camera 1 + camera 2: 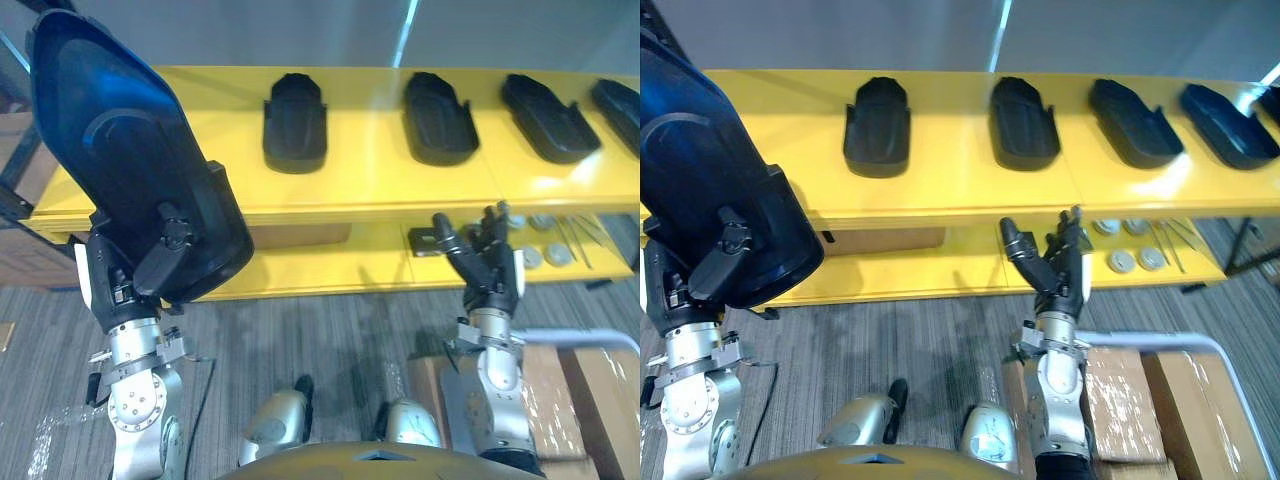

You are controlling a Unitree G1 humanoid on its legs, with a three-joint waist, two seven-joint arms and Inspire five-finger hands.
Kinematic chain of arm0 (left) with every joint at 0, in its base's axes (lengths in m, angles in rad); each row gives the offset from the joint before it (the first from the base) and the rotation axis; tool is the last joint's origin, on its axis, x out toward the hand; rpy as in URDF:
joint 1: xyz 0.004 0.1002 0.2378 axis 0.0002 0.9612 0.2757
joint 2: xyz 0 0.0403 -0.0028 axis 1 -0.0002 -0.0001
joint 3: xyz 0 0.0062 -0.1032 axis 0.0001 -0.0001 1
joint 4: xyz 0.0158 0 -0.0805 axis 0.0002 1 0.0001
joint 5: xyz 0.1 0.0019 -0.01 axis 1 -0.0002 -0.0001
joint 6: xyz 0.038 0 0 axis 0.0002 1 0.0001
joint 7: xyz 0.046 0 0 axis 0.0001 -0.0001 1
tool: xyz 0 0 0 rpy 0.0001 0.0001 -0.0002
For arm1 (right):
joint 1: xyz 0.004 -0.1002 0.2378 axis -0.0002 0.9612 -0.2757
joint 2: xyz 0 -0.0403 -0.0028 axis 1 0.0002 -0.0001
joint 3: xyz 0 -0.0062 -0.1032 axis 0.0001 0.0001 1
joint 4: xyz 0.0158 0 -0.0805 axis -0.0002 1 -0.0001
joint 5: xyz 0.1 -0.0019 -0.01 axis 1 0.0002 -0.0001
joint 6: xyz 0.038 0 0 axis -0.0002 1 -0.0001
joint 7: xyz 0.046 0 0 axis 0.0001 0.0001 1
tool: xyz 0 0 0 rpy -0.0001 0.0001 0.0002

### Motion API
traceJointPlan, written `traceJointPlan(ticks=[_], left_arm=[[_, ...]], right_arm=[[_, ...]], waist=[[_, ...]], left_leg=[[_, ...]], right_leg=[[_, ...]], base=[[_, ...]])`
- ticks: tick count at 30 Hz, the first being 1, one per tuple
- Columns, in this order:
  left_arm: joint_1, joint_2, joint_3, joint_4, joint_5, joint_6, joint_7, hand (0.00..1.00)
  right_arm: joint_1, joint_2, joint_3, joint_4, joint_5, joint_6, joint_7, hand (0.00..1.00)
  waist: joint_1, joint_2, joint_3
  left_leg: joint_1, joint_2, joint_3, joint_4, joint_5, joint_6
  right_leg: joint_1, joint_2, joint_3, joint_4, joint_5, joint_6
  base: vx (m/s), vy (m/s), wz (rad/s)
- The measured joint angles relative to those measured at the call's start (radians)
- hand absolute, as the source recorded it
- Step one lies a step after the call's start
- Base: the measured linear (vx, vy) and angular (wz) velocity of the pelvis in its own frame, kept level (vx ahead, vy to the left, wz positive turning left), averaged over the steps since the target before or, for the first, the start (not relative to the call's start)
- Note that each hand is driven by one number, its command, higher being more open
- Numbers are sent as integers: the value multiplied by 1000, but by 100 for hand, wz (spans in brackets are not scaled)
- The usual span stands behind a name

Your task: Walk over and take three plastic housings, then place them on the shelf

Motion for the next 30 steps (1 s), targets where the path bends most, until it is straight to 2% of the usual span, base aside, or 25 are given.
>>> traceJointPlan(ticks=[1,2,3,4,5,7,10,13,16,18,20,22,23,24,25,26,27,28,30], left_arm=[[0,-3,-26,0,2,0,3,0],[2,-2,-42,0,9,0,3,0],[1,7,-43,-8,35,0,-4,0],[-4,5,-44,-7,37,-1,-9,0],[-2,-4,-44,-7,35,-1,-19,0],[-5,-1,-35,-10,28,-1,-31,0],[-10,0,-7,-29,-59,-8,-100,0],[-14,9,21,-74,-96,-33,-143,0],[-36,38,65,-138,-98,-67,-177,0],[-66,47,82,-164,-104,-91,-202,0],[-67,49,85,-183,-120,-97,-211,0],[-64,47,85,-186,-119,-96,-211,0],[-64,44,84,-183,-119,-89,-214,0],[-61,42,82,-174,-119,-84,-231,0],[-58,44,78,-169,-119,-84,-233,0],[-50,40,71,-161,-119,-84,-231,0],[-49,36,67,-148,-119,-87,-226,0],[-49,35,66,-139,-119,-90,-224,0],[-48,25,59,-99,-119,-95,-218,0]], right_arm=[[8,-3,-20,-44,0,-15,-9,100],[9,-4,-29,-74,0,-19,-21,100],[1,-8,-31,-106,-12,-35,-55,100],[-15,-18,-33,-105,-20,-41,-73,100],[-55,-50,-33,-100,-30,-39,-112,100],[-91,-79,-41,-100,-57,-39,-162,100],[-145,-89,-98,-100,-113,-47,-246,100],[-148,-88,-173,-106,-138,-101,-301,100],[-142,-88,-251,-191,-123,-155,-272,100],[-128,-88,-271,-283,-41,-228,-189,100],[-124,-87,-260,-326,13,-266,-118,100],[-115,-84,-246,-346,32,-280,-71,100],[-105,-81,-237,-345,37,-278,-51,100],[-86,-64,-229,-331,39,-271,-30,100],[-86,-53,-225,-323,39,-265,-24,100],[-89,-37,-222,-312,44,-255,-6,100],[-86,-37,-207,-292,55,-248,24,100],[-86,-38,-201,-284,59,-244,34,100],[-88,-51,-183,-266,76,-226,73,100]], waist=[[-15,-5,-3],[-20,-19,-13],[-22,-66,-43],[-19,-69,-49],[-6,-36,-64],[13,-13,-79],[16,5,-91],[9,19,-99],[1,40,-112],[-10,61,-126],[-22,70,-133],[-22,68,-131],[-26,65,-129],[-33,28,-109],[-33,27,-108],[-31,22,-102],[-35,16,-99],[-44,6,-93],[-48,-21,-85]], left_leg=[[18,-17,-35,1,-4,-9],[28,-31,-38,1,-10,-18],[36,-58,8,10,-38,-24],[36,-55,20,29,-60,-23],[20,-15,49,69,-89,-42],[25,21,88,75,-111,-46],[46,51,118,49,-114,-47],[68,60,140,32,-114,-47],[80,57,170,27,-114,-47],[98,50,173,26,-113,-48],[100,42,176,42,-111,-48],[69,29,189,110,-109,-51],[42,22,207,158,-98,-71],[7,28,259,240,-111,-50],[-1,62,282,261,-126,-34],[-26,150,304,296,-133,-40],[-47,231,306,310,-122,-45],[-51,262,304,307,-103,-44],[-49,305,273,275,-13,-37]], right_leg=[[-11,16,25,-71,5,-6],[-6,5,25,-128,28,-12],[15,-29,23,-231,154,-32],[31,-24,23,-256,136,-28],[67,7,-8,-301,146,-29],[103,39,-18,-358,153,-32],[144,69,-20,-423,166,-51],[166,82,0,-457,178,-70],[170,79,18,-465,178,-70],[188,73,24,-466,177,-69],[200,66,24,-464,172,-64],[207,48,18,-463,157,-50],[213,31,6,-464,158,-49],[231,-23,-25,-461,160,-47],[236,-34,-32,-457,158,-49],[233,-52,-35,-443,142,-56],[231,-87,-48,-418,124,-34],[229,-115,-50,-399,113,-18],[200,-222,-24,-336,80,32]], base=[[309,-119,123],[456,-196,153],[325,-148,105],[393,-192,76],[181,-99,21],[237,-116,6],[220,-88,-2],[146,0,-24],[73,41,-27],[47,52,-11],[14,40,-2],[-36,36,6],[-108,83,49],[-115,66,57],[-148,78,58],[-128,87,44],[-107,137,45],[-72,164,46],[-92,282,17]])
